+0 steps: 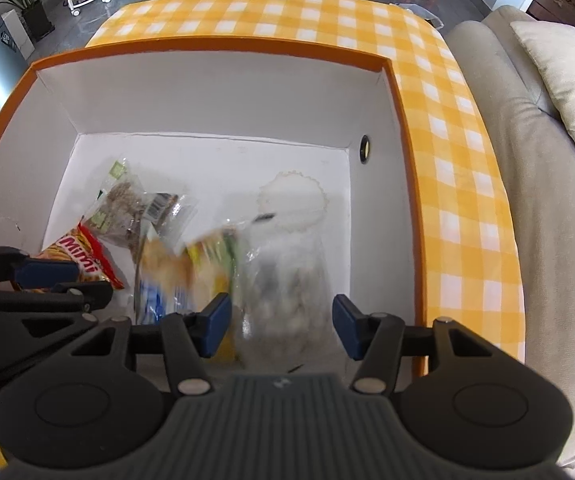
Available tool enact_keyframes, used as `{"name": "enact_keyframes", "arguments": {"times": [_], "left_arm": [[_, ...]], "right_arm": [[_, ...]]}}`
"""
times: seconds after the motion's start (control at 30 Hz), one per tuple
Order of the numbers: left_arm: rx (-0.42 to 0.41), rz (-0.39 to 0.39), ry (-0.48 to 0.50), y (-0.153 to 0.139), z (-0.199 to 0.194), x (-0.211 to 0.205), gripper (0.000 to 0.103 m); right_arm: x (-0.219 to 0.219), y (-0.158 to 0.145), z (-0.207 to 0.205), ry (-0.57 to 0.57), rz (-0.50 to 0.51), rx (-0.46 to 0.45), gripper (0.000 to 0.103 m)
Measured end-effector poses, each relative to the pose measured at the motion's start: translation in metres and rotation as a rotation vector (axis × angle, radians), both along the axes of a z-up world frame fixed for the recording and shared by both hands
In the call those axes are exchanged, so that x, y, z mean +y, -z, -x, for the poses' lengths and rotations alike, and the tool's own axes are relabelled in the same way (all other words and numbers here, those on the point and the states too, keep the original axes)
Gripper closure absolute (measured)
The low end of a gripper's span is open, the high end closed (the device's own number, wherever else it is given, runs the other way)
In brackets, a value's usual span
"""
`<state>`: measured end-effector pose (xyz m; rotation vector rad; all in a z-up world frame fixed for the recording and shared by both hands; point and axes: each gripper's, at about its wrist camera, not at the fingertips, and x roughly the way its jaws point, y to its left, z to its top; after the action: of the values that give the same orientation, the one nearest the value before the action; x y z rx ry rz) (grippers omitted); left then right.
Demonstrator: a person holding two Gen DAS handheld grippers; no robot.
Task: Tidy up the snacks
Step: 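Lift both tools out of the box back toward the remaining snacks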
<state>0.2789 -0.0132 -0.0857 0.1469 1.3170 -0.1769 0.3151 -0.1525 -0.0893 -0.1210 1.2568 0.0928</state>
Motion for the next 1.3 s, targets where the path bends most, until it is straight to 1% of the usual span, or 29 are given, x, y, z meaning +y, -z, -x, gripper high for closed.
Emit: {"name": "enact_keyframes", "arguments": {"times": [0.03,0.1,0.17,0.4,0.67,0.8,1.0,1.2,1.3], "left_arm": [[-0.008,0.0,-0.002,-0.002,0.001,0.0,0.055],[-0.027,0.004,-0.007,-0.007,0.003,0.001,0.047],[-0.041,0.01,-0.015,-0.013,0.007,0.003,0.045],[-0.113,0.03,-0.034,-0.038,0.023,0.008,0.042],[-0.211,0.037,-0.033,-0.074,0.048,0.013,0.041],[-0.262,0.028,-0.016,-0.091,0.067,0.016,0.039],[-0.303,0.026,-0.007,-0.104,0.102,0.021,0.037],[-0.342,0.061,-0.04,-0.109,0.142,0.03,0.036],[-0.374,0.083,-0.055,-0.107,0.163,0.034,0.031]], "right_arm": [[-0.001,-0.001,0.0,0.003,-0.004,0.002,0.043],[-0.002,-0.003,0.0,0.005,-0.014,0.004,0.039],[-0.003,-0.006,0.0,0.01,-0.012,-0.001,0.038],[-0.007,-0.031,0.011,0.016,-0.038,-0.064,0.033],[-0.009,-0.061,0.031,0.031,-0.063,-0.138,0.033],[-0.01,-0.079,0.052,0.021,-0.082,-0.191,0.032],[-0.011,-0.098,0.091,-0.004,-0.133,-0.238,0.031],[-0.015,-0.102,0.141,-0.011,-0.151,-0.289,0.029],[-0.017,-0.1,0.168,-0.022,-0.164,-0.316,0.028]]}}
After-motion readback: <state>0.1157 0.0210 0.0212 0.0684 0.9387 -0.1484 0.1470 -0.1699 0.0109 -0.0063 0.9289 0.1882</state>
